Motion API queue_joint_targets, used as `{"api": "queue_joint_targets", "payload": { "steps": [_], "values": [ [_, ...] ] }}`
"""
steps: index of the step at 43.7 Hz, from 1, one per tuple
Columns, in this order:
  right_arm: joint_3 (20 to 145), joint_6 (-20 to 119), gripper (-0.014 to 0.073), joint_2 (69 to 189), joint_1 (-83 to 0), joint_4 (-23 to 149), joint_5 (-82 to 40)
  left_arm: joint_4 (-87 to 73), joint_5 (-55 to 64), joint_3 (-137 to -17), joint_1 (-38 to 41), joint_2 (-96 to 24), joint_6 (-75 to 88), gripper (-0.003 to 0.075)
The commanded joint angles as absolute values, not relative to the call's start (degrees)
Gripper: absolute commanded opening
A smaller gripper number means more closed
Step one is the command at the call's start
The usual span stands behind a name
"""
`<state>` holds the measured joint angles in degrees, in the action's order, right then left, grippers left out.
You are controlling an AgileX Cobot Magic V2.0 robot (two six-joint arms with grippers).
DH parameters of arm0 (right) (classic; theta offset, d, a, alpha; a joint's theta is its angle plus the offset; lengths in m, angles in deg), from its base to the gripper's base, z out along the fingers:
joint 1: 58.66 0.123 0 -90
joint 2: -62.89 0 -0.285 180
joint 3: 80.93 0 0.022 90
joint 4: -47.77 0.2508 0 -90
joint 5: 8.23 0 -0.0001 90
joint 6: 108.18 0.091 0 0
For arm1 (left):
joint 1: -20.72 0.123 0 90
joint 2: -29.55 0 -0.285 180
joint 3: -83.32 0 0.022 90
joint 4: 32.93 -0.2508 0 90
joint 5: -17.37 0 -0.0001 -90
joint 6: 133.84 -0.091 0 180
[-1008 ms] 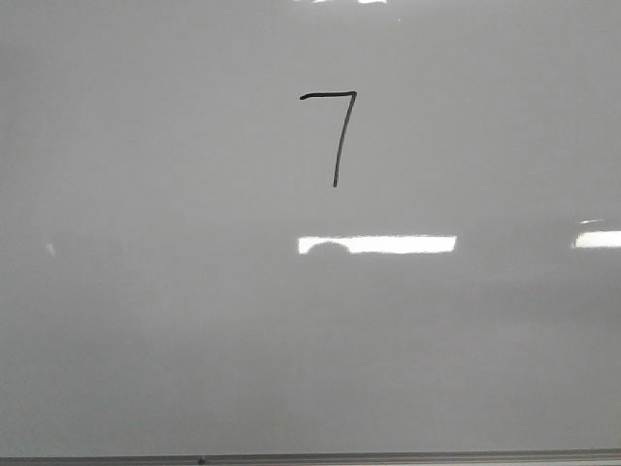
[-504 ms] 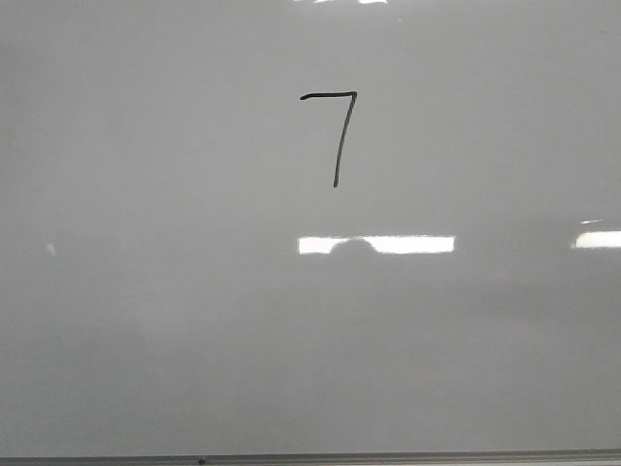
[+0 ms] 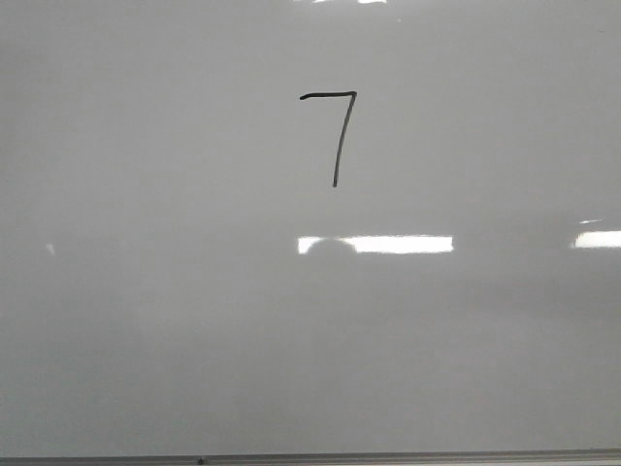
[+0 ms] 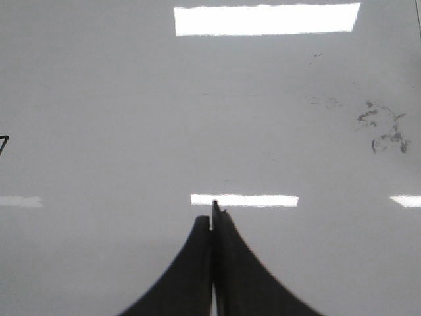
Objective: Write number 7 on whiteboard
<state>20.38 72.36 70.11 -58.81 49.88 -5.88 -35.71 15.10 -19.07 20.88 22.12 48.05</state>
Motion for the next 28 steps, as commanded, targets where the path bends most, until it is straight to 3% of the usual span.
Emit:
{"api": "queue_joint_targets", "payload": {
  "steps": [1,28],
  "values": [
    [20.5,71.8,-0.0067,69.0,-58.8,49.9,-1.1,-35.2,20.2,-18.4,20.9,22.8,48.2,-0.0020],
    [20.5,71.8,-0.0067,69.0,-58.8,49.9,-5.3,-35.2,20.2,-18.4,20.9,22.8,48.2,-0.0021]
  ]
}}
